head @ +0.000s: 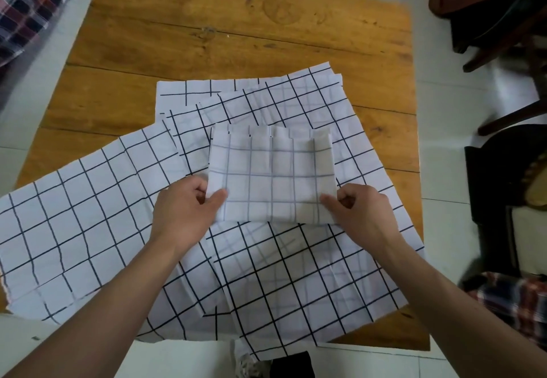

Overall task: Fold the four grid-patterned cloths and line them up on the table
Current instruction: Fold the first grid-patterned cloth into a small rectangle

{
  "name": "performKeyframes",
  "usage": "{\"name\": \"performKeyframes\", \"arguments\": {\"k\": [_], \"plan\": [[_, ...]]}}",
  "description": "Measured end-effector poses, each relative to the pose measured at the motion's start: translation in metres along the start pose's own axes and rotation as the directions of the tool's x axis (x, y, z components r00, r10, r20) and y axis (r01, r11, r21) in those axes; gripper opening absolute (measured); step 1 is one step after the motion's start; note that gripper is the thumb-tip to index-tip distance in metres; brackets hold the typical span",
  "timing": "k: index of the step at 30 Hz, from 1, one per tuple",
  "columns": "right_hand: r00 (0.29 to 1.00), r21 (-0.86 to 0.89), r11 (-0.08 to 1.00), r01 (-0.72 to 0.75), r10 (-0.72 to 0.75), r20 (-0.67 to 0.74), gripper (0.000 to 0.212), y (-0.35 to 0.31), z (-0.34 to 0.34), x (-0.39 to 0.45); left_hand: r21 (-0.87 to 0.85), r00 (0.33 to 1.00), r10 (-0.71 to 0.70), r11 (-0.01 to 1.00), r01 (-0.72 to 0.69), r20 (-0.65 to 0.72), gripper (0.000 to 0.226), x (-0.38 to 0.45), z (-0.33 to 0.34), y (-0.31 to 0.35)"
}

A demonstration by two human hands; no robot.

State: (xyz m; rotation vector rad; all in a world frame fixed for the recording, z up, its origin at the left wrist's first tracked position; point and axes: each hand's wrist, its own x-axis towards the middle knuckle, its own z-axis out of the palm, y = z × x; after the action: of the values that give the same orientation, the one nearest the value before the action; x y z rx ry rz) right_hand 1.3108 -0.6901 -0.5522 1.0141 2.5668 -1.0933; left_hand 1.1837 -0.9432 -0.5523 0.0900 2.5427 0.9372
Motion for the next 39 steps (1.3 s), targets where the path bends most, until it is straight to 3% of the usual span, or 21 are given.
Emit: {"name": "performKeyframes", "arguments": {"k": [4, 9, 12, 23, 30, 39], "plan": [[0.998, -0.036, 0.999, 0.036, -0.034, 0.060, 0.026, 0.005, -0.005, -0.004, -0.049, 0.994, -0.040, 0.998, 0.045, 0.105, 0.021, -0.011, -0.009, -0.006], [0.998, -0.019, 1.000, 0.024, -0.023, 0.057, 0.022, 0.005, -0.002, -0.001, -0.110, 0.984, -0.060, 0.991, 0.079, 0.169, 0.041, -0.017, -0.013, -0.010], [0.998, -0.013, 1.000, 0.019, -0.019, 0.053, 0.021, 0.002, -0.003, 0.002, -0.059, 0.990, -0.043, 0.997, 0.052, 0.137, 0.050, -0.015, -0.012, -0.015], [0.994, -0.029, 0.999, -0.032, 0.035, 0.106, 0.025, -0.003, -0.010, 0.000, -0.073, 0.997, -0.052, 0.996, 0.056, 0.054, 0.040, -0.012, -0.008, -0.014], [0.996, -0.019, 1.000, 0.022, -0.020, 0.092, 0.021, 0.003, -0.008, 0.001, -0.027, 0.996, -0.081, 0.996, 0.082, 0.043, 0.011, -0.013, -0.009, -0.010], [0.997, -0.061, 0.998, 0.010, -0.005, 0.082, 0.017, 0.000, -0.005, 0.007, 0.022, 0.999, -0.044, 0.999, 0.044, 0.008, 0.017, -0.011, -0.007, -0.012]]}}
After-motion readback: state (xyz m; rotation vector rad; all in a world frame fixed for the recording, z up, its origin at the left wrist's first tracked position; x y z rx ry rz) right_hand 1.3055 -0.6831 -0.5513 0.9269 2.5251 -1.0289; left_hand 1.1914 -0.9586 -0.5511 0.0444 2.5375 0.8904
